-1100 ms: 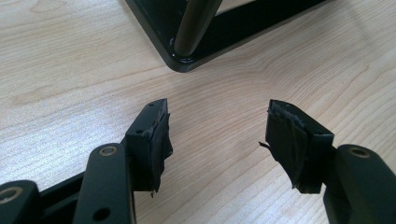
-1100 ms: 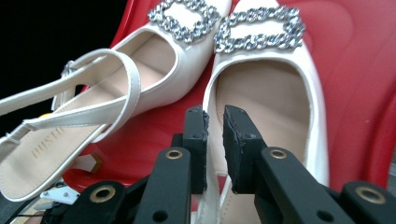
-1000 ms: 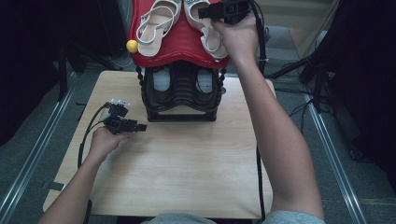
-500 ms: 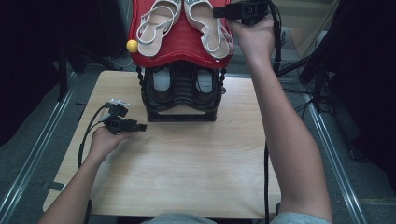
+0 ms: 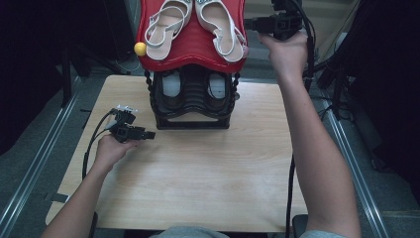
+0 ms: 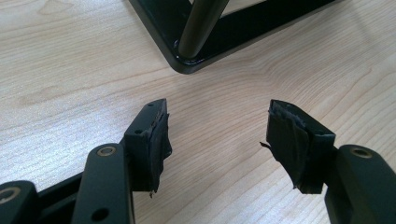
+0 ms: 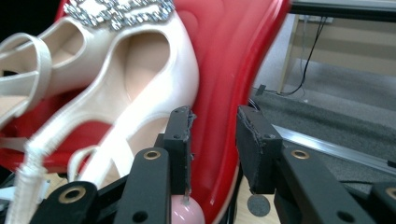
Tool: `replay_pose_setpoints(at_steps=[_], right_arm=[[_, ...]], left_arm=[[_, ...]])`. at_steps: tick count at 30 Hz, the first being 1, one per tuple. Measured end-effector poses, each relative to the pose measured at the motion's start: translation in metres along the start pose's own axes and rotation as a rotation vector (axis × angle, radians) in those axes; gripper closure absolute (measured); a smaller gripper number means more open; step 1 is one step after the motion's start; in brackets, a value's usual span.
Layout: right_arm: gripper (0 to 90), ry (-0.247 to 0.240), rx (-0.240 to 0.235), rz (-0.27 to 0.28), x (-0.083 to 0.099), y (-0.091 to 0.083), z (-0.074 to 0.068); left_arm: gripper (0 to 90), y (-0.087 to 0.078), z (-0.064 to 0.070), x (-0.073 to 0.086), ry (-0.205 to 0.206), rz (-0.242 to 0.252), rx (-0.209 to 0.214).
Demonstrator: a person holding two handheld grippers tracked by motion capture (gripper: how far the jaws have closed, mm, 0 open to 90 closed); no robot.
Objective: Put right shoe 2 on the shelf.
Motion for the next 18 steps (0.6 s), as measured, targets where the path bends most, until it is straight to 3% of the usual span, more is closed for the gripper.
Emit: replay_pose_setpoints(at_steps=[18], right_arm=[[68.0,0.06,0.022,-0.041,0.049,-0.001,0.035]], left_arm=[[39.8,0.0,0.001,0.0,0.001,-0.004,0.0]])
Point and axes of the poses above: each handheld gripper's, and its own axes: y roughly forward along the jaws, x roughly out of its underside, z roughly to its right, the point moved 7 cm from there along y, roughly forward along the jaws, and after that the axes turned 1 degree about -z, right-handed, at the moved point
